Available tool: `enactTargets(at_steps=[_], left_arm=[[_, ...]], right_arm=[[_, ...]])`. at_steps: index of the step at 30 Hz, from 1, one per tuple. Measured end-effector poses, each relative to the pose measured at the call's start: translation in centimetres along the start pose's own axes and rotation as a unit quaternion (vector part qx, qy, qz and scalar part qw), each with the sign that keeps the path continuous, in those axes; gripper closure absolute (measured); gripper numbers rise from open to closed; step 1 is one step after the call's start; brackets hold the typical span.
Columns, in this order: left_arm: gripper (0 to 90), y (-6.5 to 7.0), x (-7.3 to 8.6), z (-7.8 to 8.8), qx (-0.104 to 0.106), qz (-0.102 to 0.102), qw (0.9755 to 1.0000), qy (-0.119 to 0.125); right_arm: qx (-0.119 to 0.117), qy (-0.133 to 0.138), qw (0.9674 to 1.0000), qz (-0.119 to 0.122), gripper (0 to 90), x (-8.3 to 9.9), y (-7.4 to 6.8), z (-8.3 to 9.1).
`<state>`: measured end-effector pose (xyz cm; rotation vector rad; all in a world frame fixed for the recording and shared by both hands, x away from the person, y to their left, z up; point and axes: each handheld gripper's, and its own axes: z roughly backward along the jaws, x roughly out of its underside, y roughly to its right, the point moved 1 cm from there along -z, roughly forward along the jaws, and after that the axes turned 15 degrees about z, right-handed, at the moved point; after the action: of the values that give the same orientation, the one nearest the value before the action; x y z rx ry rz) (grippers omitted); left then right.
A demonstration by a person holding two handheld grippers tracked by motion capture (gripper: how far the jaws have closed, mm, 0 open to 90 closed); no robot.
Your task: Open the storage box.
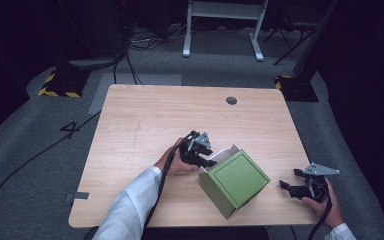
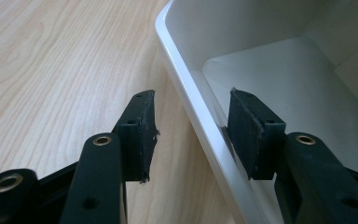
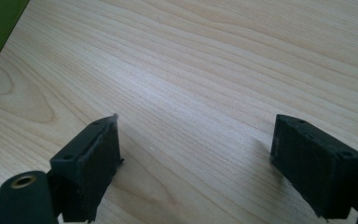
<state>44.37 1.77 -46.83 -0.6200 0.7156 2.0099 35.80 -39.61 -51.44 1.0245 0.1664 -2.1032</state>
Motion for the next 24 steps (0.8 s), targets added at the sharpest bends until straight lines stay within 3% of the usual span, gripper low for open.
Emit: enactTargets(at_steps=[5, 10, 15, 24], left_arm=[[58.7, -1.0, 0.4, 0.8, -0.023, 0.003, 0.9997, -0.005], [59.6, -1.9, 1.0, 1.0, -0.015, 0.011, 0.9998, -0.002], [59.6, -2.9, 1.3, 1.7, -0.029, 0.015, 0.9995, 0.003], [59.9, -4.5, 2.1, 2.7, -0.044, 0.045, 0.9979, 0.015]], right_arm=[[0.0, 0.0, 1.0, 0.0, 15.7, 0.0, 0.0, 0.0], [0.0, 0.0, 1.0, 0.0, 15.7, 0.0, 0.0, 0.0], [0.0, 0.0, 1.0, 0.0, 15.7, 0.0, 0.0, 0.0], [0.0, 0.0, 1.0, 0.0, 15.6, 0.0, 0.0, 0.0]])
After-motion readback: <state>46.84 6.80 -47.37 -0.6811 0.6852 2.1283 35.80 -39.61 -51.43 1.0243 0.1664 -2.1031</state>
